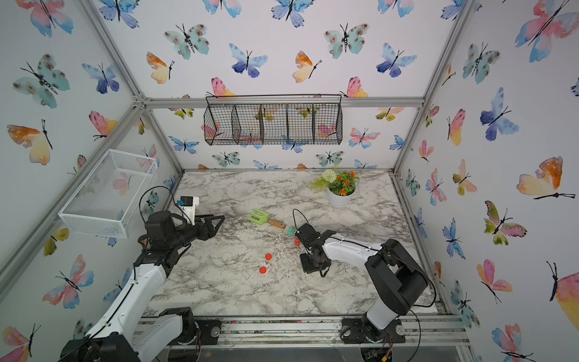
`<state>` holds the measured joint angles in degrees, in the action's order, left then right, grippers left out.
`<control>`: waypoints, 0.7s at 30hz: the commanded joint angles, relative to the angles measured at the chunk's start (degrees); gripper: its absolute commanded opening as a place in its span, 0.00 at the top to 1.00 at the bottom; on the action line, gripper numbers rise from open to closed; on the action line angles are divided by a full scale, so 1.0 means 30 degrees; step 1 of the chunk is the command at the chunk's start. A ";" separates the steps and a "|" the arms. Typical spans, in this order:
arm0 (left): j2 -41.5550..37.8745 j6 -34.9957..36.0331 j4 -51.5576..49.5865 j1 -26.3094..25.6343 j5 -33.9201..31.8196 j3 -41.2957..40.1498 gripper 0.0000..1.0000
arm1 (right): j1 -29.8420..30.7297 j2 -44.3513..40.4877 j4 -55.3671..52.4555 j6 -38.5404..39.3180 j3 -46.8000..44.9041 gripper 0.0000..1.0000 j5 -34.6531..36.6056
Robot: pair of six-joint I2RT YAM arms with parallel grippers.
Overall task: Close the stamp cap
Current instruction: Pick up the stamp from the center of the board.
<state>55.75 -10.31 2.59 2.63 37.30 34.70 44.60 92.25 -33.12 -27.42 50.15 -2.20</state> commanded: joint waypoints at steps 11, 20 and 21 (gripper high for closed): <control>0.0139 0.0242 -0.0158 0.0060 0.0069 0.0480 0.36 | 0.0423 -0.0616 -0.0545 -0.0444 -0.0838 0.64 -0.0088; 0.0314 0.0242 -0.0221 0.0060 0.0091 0.0526 0.36 | 0.0654 -0.0639 -0.0504 -0.0550 -0.0926 0.66 -0.0288; 0.0314 0.0225 -0.0219 0.0061 0.0088 0.0545 0.36 | 0.0670 -0.0604 -0.0546 -0.0558 -0.0898 0.66 -0.0252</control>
<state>56.42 -10.31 2.55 2.63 37.32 34.72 45.98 90.83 -32.58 -28.23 48.58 -2.31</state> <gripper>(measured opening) 0.643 0.339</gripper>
